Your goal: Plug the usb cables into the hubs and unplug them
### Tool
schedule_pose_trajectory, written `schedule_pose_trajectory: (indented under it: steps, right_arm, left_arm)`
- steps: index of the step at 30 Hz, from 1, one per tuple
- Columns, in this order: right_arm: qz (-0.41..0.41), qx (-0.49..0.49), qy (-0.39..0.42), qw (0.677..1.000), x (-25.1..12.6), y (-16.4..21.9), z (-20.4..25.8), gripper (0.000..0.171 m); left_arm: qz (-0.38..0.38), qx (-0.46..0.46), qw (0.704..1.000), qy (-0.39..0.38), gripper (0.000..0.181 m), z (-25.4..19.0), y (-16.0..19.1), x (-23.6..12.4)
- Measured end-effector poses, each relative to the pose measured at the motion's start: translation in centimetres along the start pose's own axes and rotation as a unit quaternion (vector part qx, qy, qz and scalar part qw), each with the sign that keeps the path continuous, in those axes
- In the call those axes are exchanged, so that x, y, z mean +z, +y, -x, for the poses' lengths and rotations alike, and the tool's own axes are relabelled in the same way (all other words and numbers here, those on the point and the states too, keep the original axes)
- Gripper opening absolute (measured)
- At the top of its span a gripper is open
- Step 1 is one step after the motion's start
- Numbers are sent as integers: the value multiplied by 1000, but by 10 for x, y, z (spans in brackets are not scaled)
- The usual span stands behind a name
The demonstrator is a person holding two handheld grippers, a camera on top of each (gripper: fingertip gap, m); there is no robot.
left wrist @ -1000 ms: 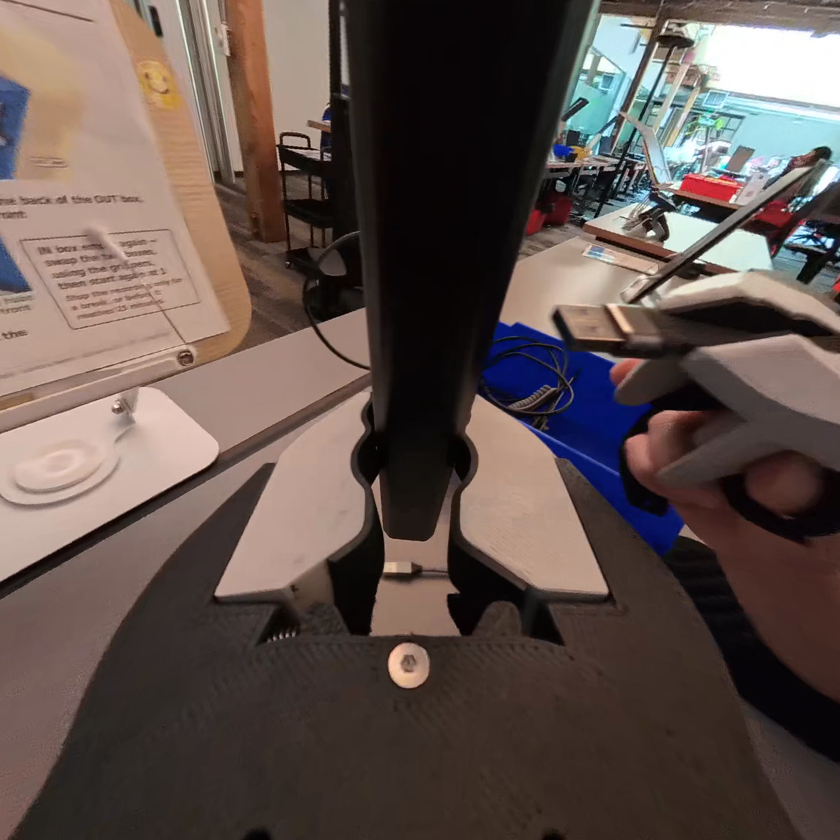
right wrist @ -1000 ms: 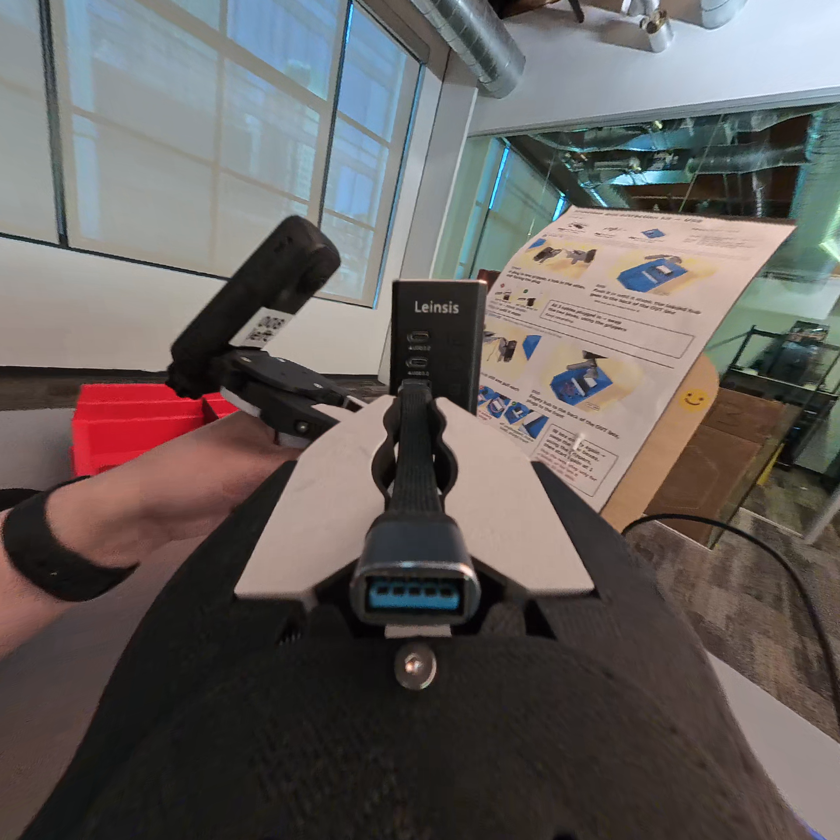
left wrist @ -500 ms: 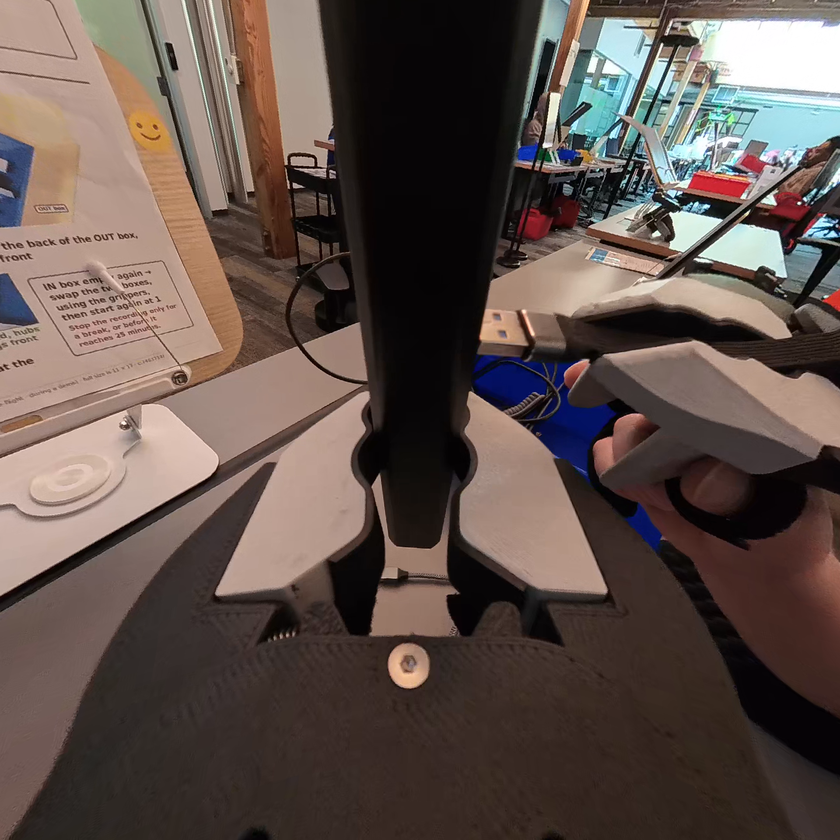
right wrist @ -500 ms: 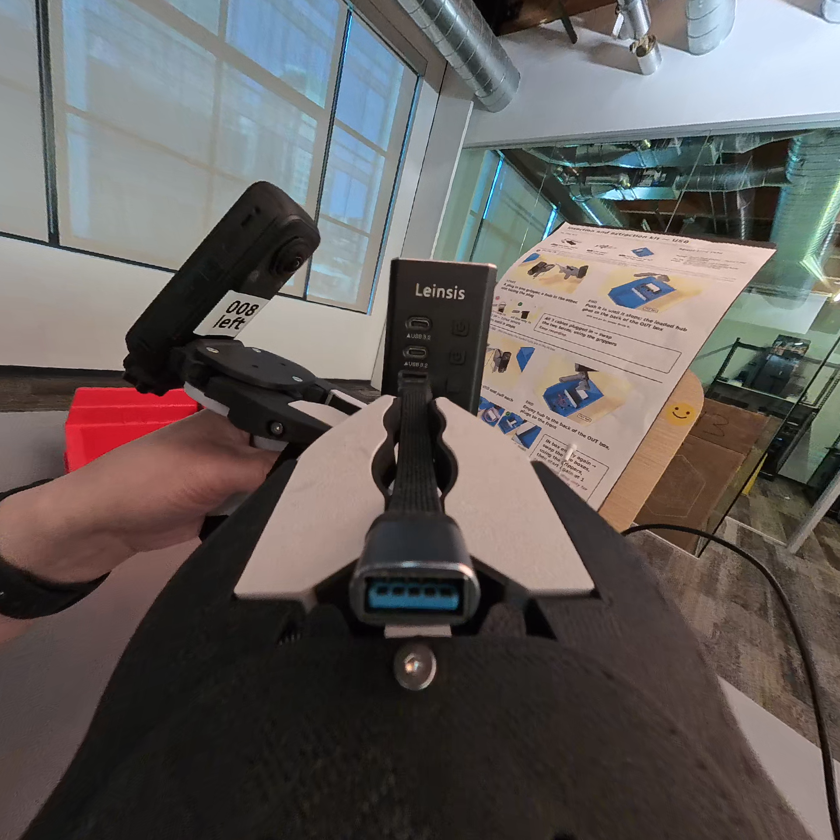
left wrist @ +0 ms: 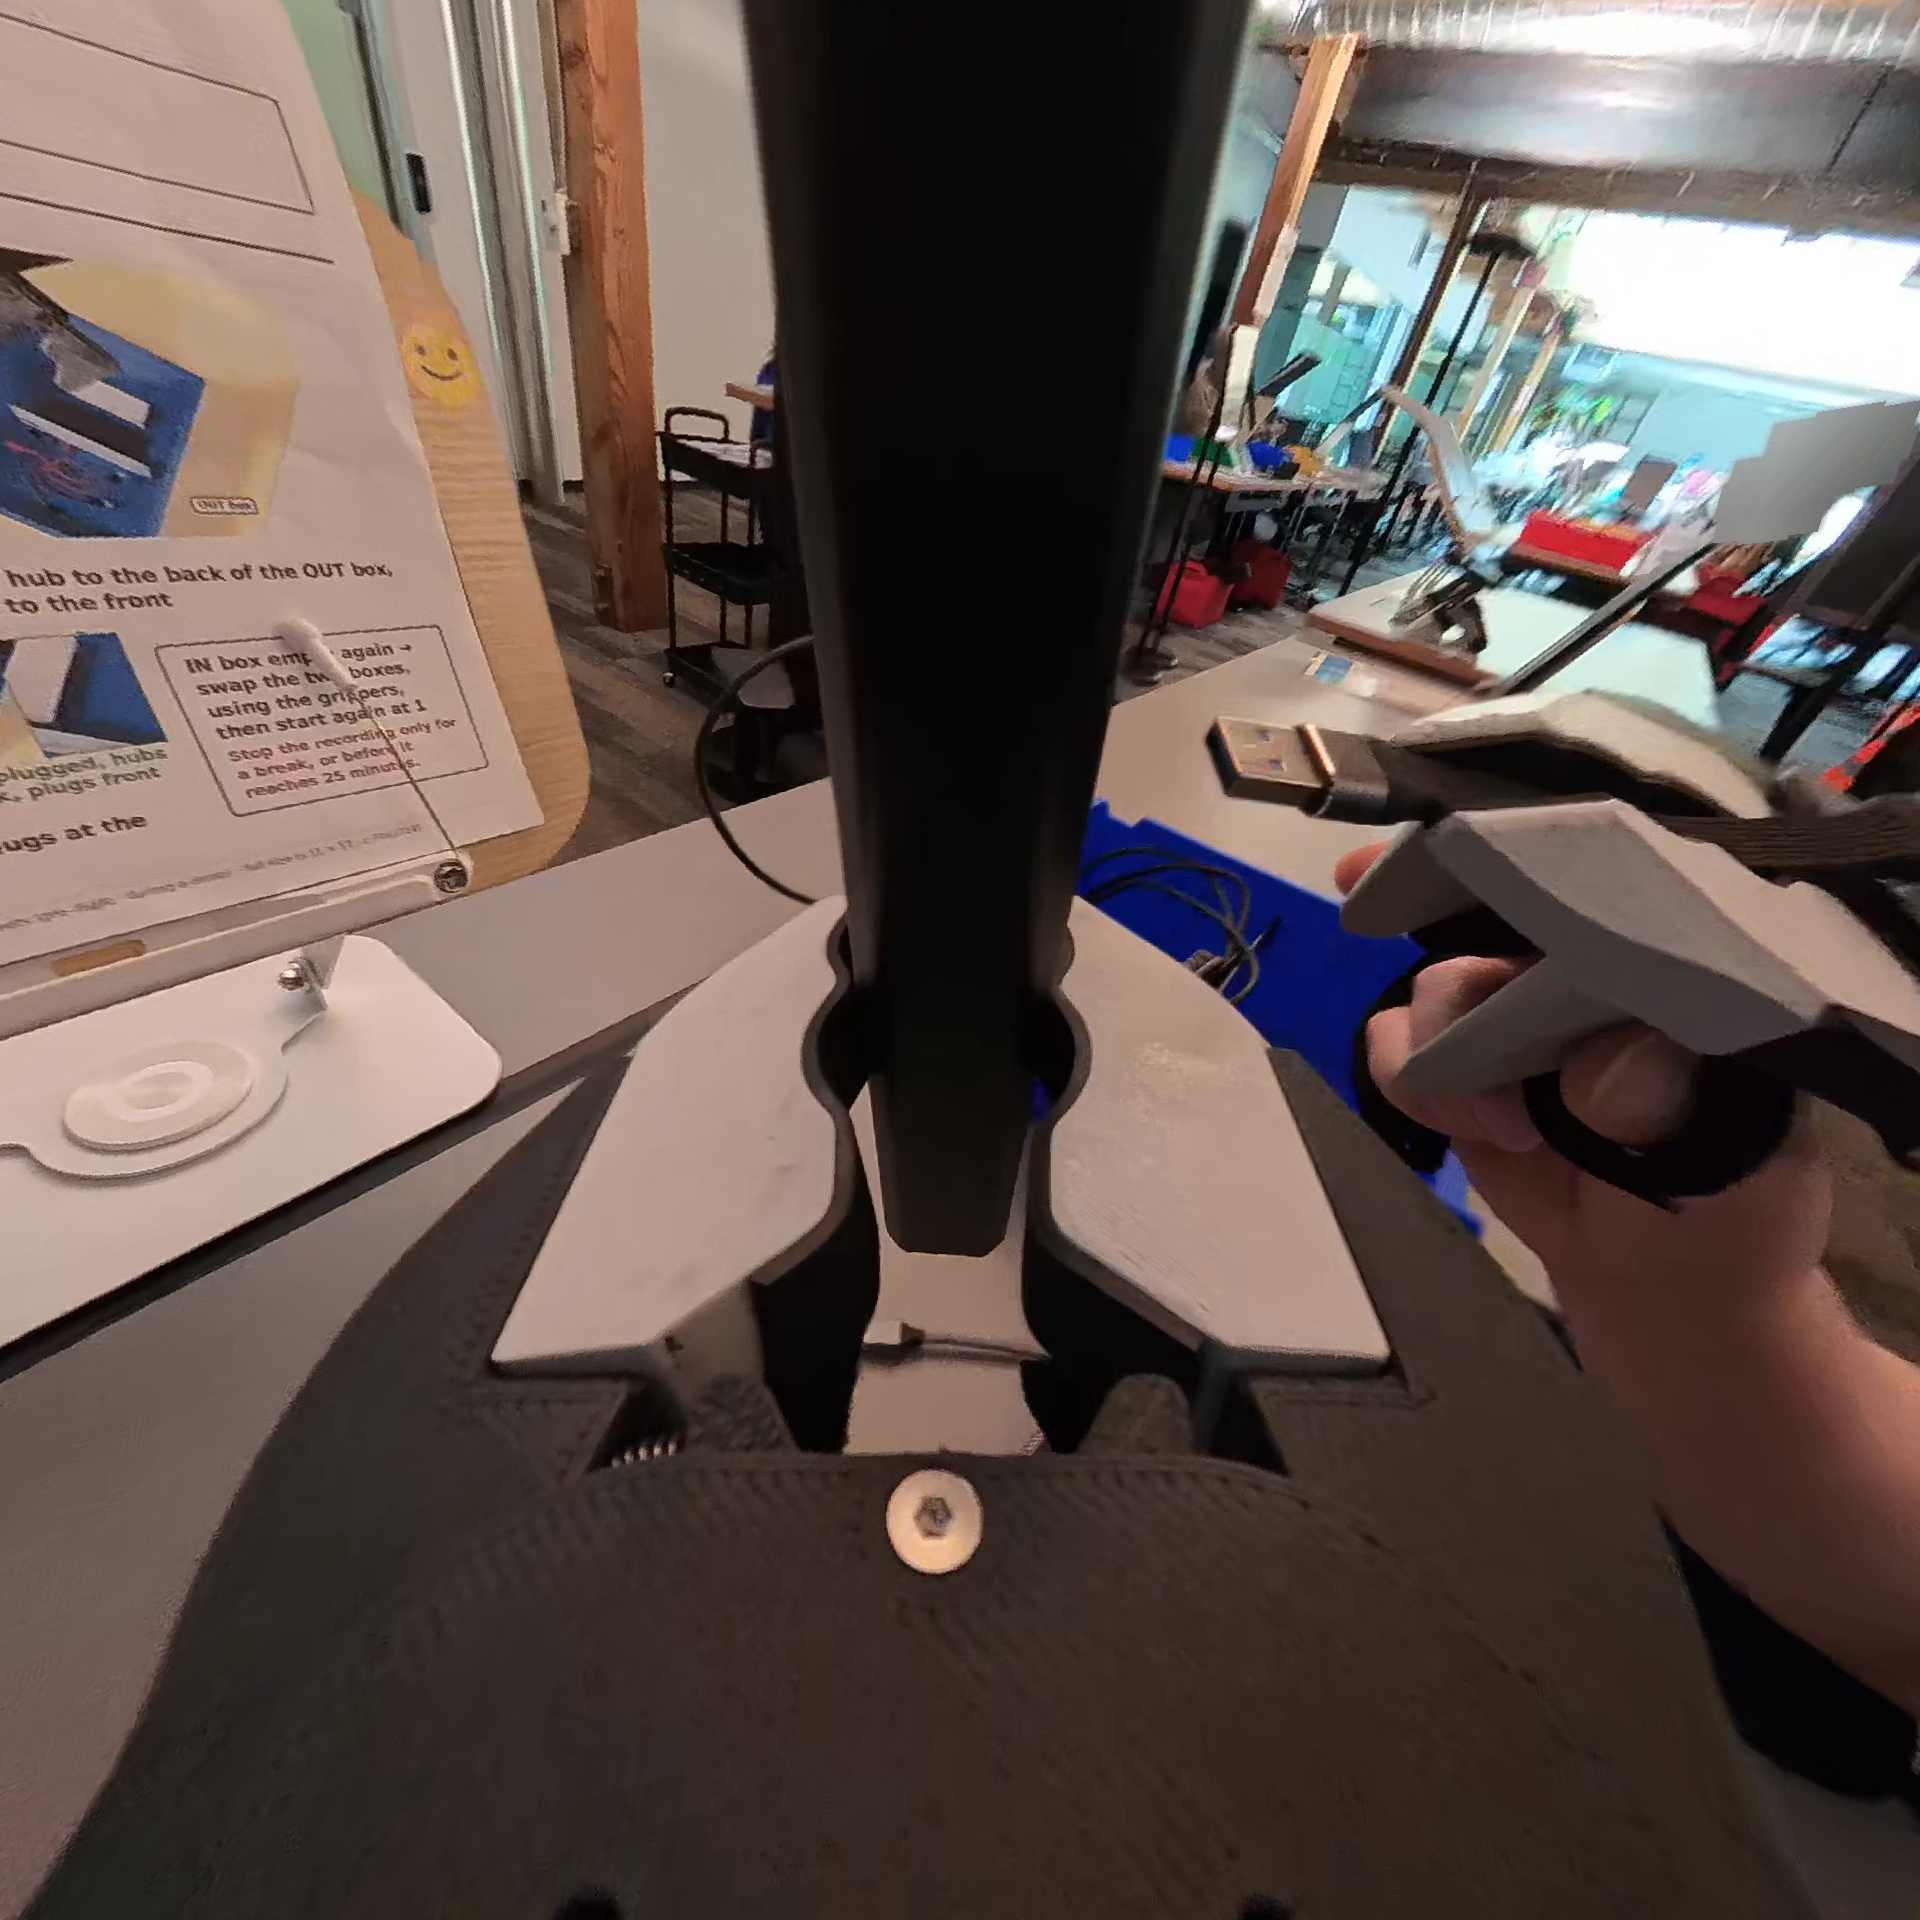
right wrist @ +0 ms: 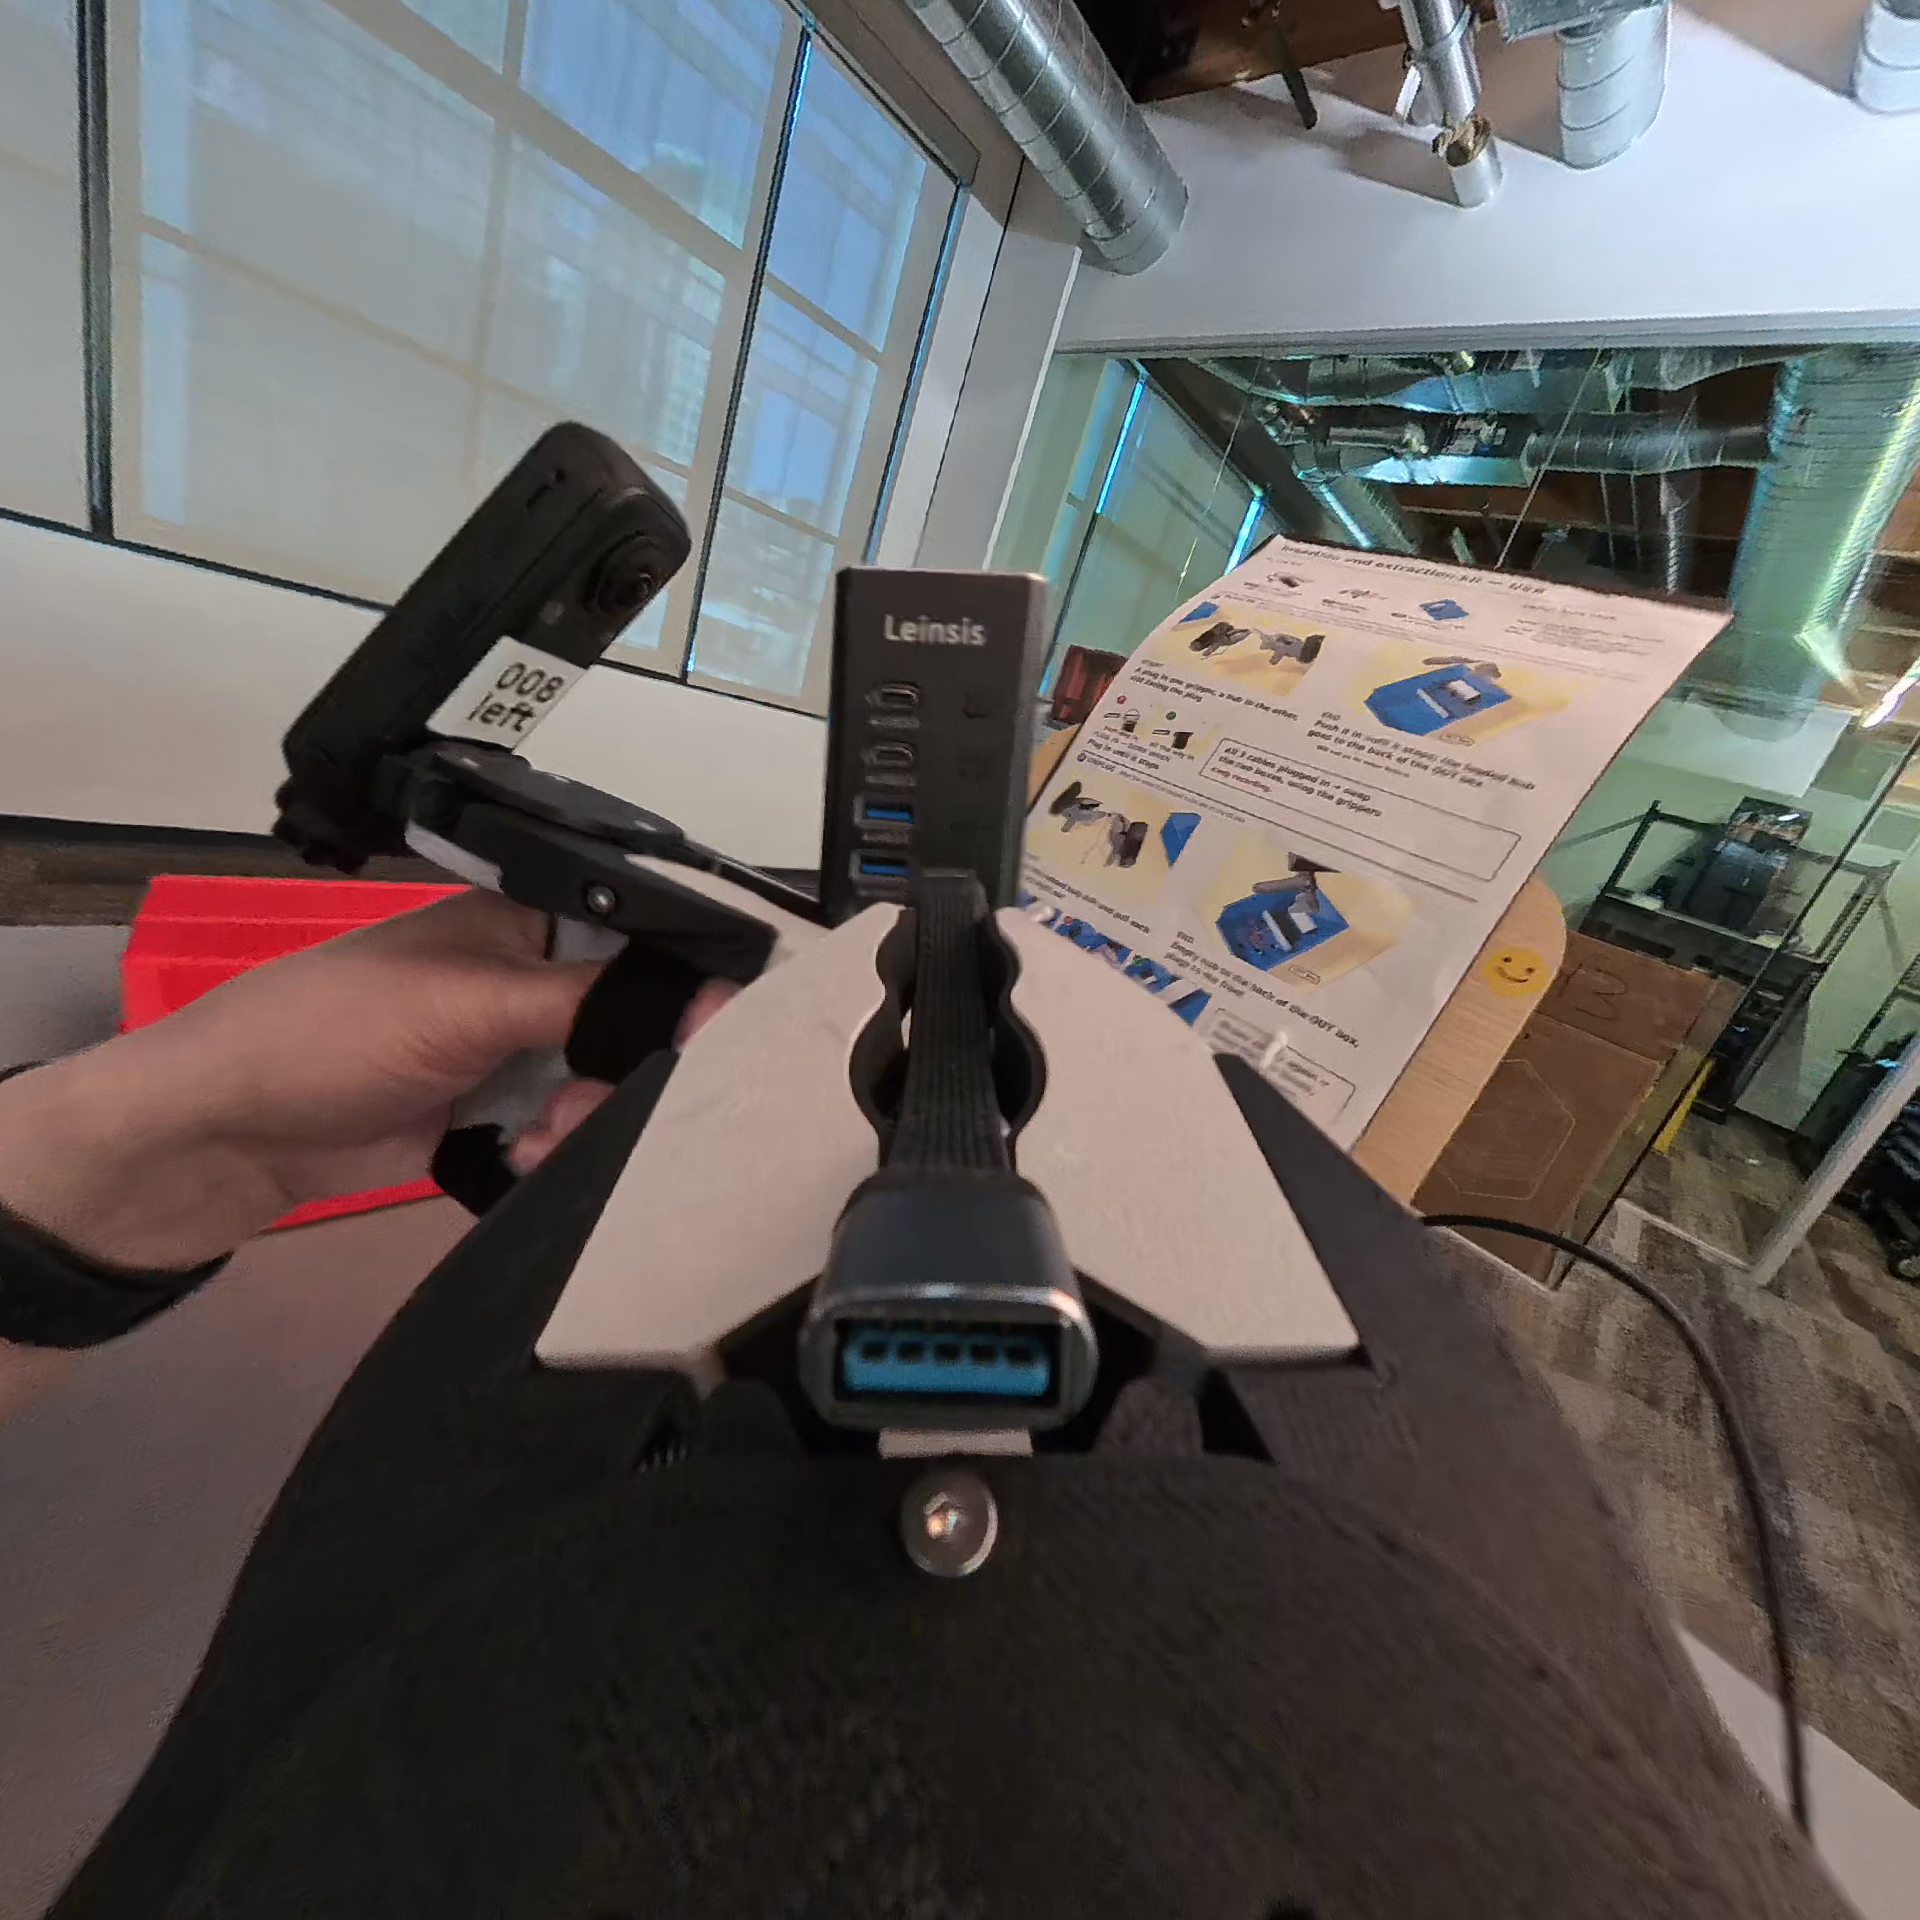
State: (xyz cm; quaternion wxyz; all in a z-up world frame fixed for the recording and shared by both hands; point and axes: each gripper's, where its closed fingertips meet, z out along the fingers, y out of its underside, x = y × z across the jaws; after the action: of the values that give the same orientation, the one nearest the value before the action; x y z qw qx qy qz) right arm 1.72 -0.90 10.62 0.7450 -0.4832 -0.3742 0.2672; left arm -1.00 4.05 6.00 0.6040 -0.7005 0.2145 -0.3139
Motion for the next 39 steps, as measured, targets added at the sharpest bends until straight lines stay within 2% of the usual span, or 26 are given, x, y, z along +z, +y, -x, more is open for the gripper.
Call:
schedule_pose_trajectory:
  steps: [3, 6, 9, 13, 22, 27, 35, 39]
  right_arm:
    - [-6, -33, -10, 999, -6, -11, 0, 12]
    - [31, -65, -68, 995, -2, -4, 24, 12]
    - [69, -92, -83, 990, 11, 16, 47, 12]
    - [90, -103, -64, 988, 19, 32, 52, 12]
    - [47, -89, -47, 994, 8, 7, 35, 13]
    - [-6, -19, -46, 999, -4, -24, 30, 12]
    - [28, 12, -40, 999, 2, -8, 24, 12]
    - [39, 4, -34, 999, 1, -7, 21, 12]
  left_arm:
    - [-43, -57, 997, 27, 30, 7, -20, -22]
    - [-76, -108, 990, 49, 30, 13, -36, -45]
    - [-71, -99, 992, 32, 29, 15, -38, -53]
    - [-68, -67, 995, -3, 29, 18, -39, -55]
    - [-42, -53, 998, 2, 30, 18, -31, -49]
    - [-15, 14, 1000, -21, 29, 5, -22, -33]
    - [11, 86, 995, -46, 29, -20, -10, -9]
    - [-1, 81, 996, -45, 29, -23, -12, -9]
